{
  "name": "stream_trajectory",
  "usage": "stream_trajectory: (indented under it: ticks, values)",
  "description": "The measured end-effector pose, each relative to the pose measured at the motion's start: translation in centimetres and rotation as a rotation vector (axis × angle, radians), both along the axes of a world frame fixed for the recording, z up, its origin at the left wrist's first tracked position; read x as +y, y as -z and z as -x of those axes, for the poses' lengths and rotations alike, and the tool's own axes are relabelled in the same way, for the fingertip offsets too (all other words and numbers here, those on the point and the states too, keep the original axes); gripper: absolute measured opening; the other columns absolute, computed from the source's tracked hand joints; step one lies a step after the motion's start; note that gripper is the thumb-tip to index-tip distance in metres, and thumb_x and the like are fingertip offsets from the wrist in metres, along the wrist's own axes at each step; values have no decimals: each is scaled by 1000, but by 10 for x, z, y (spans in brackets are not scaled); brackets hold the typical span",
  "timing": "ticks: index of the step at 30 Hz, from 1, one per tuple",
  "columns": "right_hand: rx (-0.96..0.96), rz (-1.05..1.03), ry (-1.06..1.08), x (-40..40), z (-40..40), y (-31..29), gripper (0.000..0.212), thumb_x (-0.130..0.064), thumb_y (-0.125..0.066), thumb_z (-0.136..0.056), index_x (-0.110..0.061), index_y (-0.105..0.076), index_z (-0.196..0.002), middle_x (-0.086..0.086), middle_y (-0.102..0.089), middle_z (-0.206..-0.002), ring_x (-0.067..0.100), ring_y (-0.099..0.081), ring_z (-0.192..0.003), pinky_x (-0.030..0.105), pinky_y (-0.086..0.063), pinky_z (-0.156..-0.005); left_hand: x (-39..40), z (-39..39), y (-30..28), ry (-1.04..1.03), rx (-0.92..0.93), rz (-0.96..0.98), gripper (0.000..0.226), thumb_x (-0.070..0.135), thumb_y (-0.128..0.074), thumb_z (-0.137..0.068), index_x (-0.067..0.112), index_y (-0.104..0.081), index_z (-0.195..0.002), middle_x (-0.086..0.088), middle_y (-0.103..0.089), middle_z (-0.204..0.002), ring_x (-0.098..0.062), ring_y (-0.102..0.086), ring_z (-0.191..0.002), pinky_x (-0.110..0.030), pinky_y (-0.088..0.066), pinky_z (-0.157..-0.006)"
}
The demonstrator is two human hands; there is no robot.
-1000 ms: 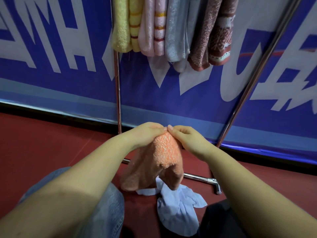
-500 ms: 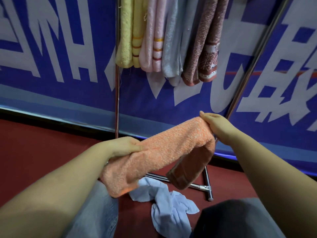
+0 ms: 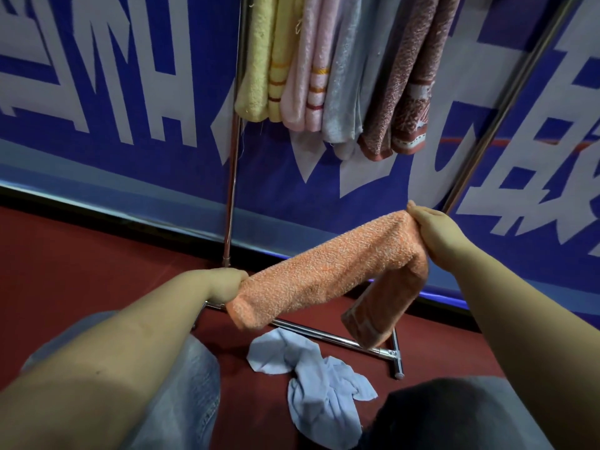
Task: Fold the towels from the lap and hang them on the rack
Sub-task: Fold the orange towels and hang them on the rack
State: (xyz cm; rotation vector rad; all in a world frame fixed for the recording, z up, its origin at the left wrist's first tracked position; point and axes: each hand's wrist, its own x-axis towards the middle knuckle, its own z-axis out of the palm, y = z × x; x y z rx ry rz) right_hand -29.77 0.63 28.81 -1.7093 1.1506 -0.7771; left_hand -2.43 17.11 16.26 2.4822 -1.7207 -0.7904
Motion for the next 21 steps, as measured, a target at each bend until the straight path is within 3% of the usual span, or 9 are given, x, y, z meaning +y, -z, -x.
stream_trajectory:
  ticks: [3,5,8,13,15,18,21]
  values:
    - [-11,-8,-25,2,-5,-2,42,-44,-48,-94,-11,-63,-115,11,-66,-111,26,-61,-106,46,-41,-105,-2,-8,8,-46,-37,69,26,15,-49,-88,17,-58,-112,-5,-63,-120,-23,-58,-109,-28,-43,-87]
    - [4,5,-47,6,-11,-2,45,-43,-47,-95,-7,-61,-119,8,-64,-112,22,-59,-104,42,-42,-103,-6,-7,11,-92,69,136,36,3,-44,-87,16,-58,-117,-4,-62,-123,-20,-58,-110,-27,-43,-92]
    - [118,91,-159,16,-26,1,52,-40,-43,-97,8,-58,-112,10,-57,-93,18,-53,-86,29,-46,-81,-15,5,6,-132,309,307,50,-12,-40,-85,10,-52,-128,-6,-55,-134,-18,-50,-124,-19,-33,-103]
    - [297,119,-331,31,-55,25,38,-37,-44,-98,-6,-61,-84,1,-57,-77,12,-50,-72,30,-41,-76,-34,48,-26,-125,703,570,36,6,-41,-97,7,-49,-131,-5,-52,-135,-13,-45,-127,-16,-28,-102]
    - [335,127,-377,35,-63,36,37,-36,-44,-98,-7,-59,-81,2,-53,-73,13,-47,-69,30,-39,-73,-39,59,-38,-93,761,615,34,15,-39,-99,10,-51,-130,3,-53,-128,-6,-46,-121,-17,-29,-101]
    - [363,130,-400,38,-67,43,42,-34,-45,-98,4,-63,-91,7,-57,-79,16,-50,-73,32,-41,-74,-46,68,-46,-88,812,620,31,20,-39,-99,12,-56,-124,2,-57,-125,-7,-50,-114,-20,-33,-99]
    - [371,146,-417,41,-65,41,42,-36,-48,-96,2,-63,-87,6,-56,-75,15,-50,-70,30,-41,-71,-50,71,-52,-86,763,567,26,23,-40,-98,14,-59,-115,-1,-60,-114,-11,-51,-104,-20,-39,-85]
